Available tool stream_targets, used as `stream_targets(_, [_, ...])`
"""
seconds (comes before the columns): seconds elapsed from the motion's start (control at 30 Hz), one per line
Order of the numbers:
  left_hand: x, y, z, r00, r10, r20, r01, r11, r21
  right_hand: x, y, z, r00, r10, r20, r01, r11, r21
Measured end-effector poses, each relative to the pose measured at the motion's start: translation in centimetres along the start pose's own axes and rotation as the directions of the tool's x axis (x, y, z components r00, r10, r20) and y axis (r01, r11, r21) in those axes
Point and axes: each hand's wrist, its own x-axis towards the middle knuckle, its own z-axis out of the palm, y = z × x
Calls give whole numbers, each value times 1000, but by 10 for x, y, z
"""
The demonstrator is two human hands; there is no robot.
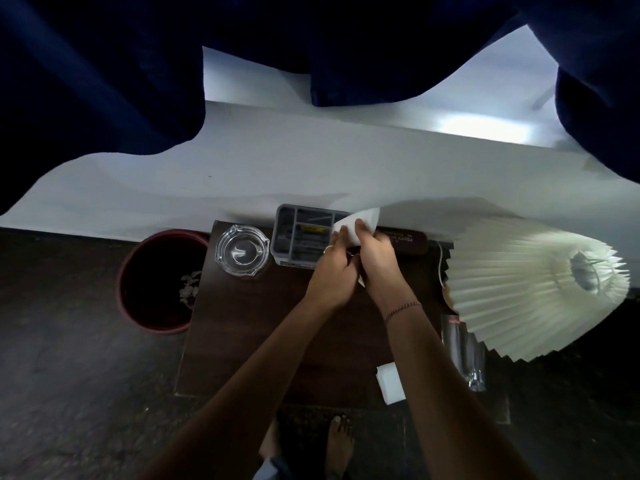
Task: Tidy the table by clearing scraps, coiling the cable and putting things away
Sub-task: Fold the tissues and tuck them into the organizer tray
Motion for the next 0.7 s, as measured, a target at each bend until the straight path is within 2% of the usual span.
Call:
stream_targets(0.13, [1, -2, -3, 997, 17, -77, -9, 995, 104, -1, 0, -3, 998, -55, 38, 60, 989, -134])
stream_targets(0.23, [-6, -8, 2, 981, 20, -192, 9, 989, 150, -6, 4, -14, 989, -145, 27, 147, 953, -265])
stream_targets(0.33, [-25, -12, 13, 948, 12, -319, 44, 985, 169, -14, 18, -30, 975, -213, -62, 182, 929, -324])
stream_targets(0.47, [-48, -22, 36, 943, 4, -334, 61, 981, 184, -44, 69, -60, 941, -302, -155, 190, 847, -497])
stream_targets(0.53, [-58, -28, 47, 939, 0, -345, 75, 976, 203, -56, 104, -76, 948, -254, -190, 103, 812, -574])
stream_targets(0.63, [-73, -34, 63, 936, -74, -343, 162, 958, 235, -66, 150, -97, 990, -60, -129, -51, 694, -718])
stream_targets(0.7, [-79, -38, 72, 938, -138, -317, 217, 949, 230, -69, 168, -105, 995, 22, -94, -88, 619, -781])
